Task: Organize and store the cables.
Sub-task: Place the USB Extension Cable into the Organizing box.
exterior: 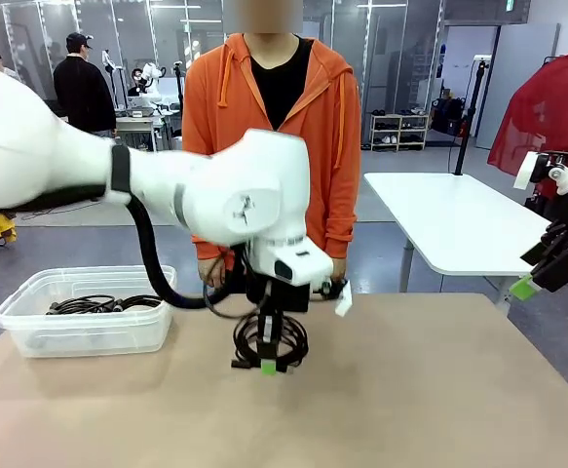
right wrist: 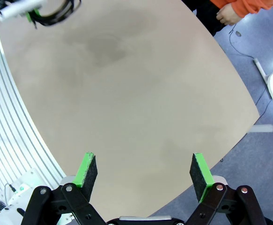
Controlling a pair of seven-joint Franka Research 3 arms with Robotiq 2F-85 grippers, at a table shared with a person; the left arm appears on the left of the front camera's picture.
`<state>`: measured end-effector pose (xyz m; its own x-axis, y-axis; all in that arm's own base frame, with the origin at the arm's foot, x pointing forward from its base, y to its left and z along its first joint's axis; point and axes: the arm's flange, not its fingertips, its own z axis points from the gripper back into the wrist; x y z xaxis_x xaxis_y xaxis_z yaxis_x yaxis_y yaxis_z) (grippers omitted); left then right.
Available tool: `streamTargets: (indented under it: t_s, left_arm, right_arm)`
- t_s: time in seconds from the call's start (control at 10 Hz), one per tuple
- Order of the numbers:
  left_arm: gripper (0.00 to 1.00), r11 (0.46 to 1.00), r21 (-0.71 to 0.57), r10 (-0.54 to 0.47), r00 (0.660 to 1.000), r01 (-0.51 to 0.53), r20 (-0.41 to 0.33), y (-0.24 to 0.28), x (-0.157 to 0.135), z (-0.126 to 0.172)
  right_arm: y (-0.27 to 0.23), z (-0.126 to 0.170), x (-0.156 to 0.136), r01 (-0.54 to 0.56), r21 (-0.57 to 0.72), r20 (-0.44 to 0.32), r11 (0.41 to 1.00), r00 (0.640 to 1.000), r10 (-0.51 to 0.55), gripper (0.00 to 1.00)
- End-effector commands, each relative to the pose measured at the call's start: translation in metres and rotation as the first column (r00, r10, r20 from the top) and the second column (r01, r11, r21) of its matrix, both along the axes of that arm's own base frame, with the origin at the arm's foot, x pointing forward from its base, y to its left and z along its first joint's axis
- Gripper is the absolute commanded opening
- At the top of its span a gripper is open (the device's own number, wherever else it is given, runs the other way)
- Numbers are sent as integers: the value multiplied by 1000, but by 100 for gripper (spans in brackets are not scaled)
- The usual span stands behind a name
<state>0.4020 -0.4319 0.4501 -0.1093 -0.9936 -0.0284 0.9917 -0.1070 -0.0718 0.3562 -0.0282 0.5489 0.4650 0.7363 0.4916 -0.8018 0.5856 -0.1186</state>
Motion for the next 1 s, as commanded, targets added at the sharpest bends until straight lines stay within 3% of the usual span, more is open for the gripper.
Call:
streamTargets:
  t_s: [0.0,0.3,0.4,0.9]
  left_arm:
    - [0,1000,15,10,999,-11,49,9,-5,24]
    - [0,1000,28,-13,996,10,91,3,-6,31]
    - [0,1000,3,2,998,-2,61,8,-8,40]
    - [0,1000,3,2,998,-2,61,8,-8,40]
  right_arm:
    - [1,2,2,8,1,-4,1000,1000,-8,100]
    - [1,2,2,8,1,-4,1000,1000,-8,100]
    - [1,2,2,8,1,-4,1000,1000,-8,100]
    - [1,2,2,8,1,-4,1000,1000,-8,100]
